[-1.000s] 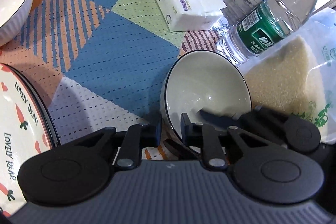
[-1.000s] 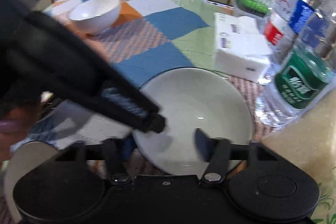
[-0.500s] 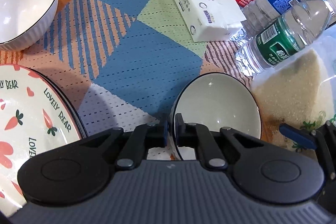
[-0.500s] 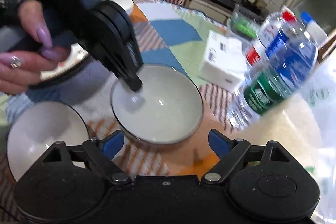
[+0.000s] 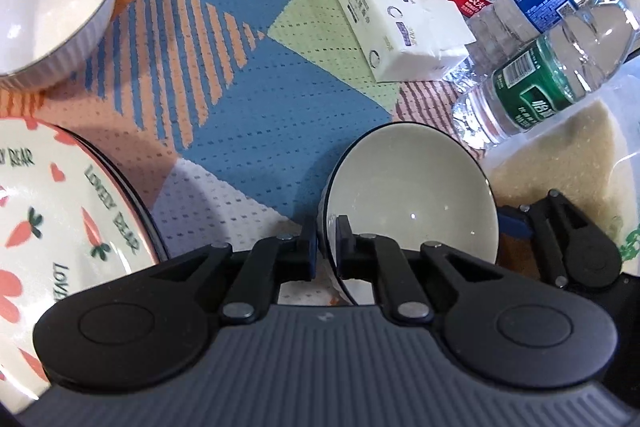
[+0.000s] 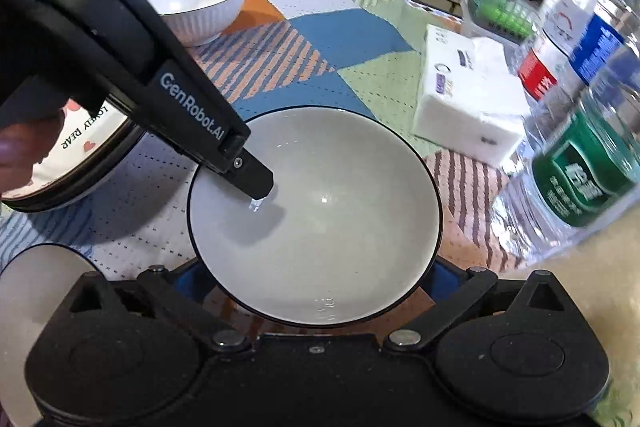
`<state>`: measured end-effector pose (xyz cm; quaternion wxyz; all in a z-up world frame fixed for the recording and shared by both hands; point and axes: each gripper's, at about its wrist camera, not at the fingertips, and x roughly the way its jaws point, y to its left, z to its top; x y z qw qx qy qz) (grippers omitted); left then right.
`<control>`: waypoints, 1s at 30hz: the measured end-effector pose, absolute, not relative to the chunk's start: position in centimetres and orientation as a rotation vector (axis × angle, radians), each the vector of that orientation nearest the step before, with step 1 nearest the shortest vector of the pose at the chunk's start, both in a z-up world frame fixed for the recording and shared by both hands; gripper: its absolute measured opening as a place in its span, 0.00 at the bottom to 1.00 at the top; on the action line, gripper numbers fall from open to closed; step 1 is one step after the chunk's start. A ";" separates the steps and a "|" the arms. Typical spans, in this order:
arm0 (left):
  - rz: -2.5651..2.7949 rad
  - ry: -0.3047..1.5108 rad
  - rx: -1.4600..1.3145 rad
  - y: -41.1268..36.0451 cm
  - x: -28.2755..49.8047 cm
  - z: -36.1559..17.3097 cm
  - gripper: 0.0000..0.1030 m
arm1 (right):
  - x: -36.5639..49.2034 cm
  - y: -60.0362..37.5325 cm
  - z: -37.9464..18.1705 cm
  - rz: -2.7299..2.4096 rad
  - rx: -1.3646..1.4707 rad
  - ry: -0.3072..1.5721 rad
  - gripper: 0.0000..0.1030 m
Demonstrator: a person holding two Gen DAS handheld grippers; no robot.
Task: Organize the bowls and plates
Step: 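Lift the white bowl with both grippers and carry it toward the plate stack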
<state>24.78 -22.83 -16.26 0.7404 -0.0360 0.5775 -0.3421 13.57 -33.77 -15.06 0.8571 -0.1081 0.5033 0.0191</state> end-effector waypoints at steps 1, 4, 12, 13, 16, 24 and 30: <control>-0.745 1.264 -0.073 -22.7 24.8 -16.2 0.07 | 13.6 -33.6 -15.1 0.047 -0.235 1.052 1.00; -0.748 1.253 -0.081 -22.0 24.9 -15.8 0.07 | 13.6 -33.1 -14.9 0.066 -0.236 1.042 1.00; -0.775 1.190 -0.043 -20.3 24.7 -12.1 0.08 | 14.2 -31.7 -11.8 0.062 -0.250 1.022 1.00; -0.775 1.183 -0.042 -19.9 24.6 -11.5 0.08 | 14.3 -31.4 -11.3 0.062 -0.253 1.018 1.00; -0.777 1.163 -0.046 -18.7 24.5 -9.9 0.08 | 14.5 -30.5 -9.8 0.061 -0.254 1.014 1.00; -0.722 1.058 -0.073 -13.7 25.0 -4.4 0.09 | 15.8 -27.4 -4.9 0.153 -0.319 0.915 1.00; -0.656 1.025 -0.118 -9.0 27.9 -2.0 0.11 | 19.2 -25.0 -2.6 0.301 -0.343 0.838 1.00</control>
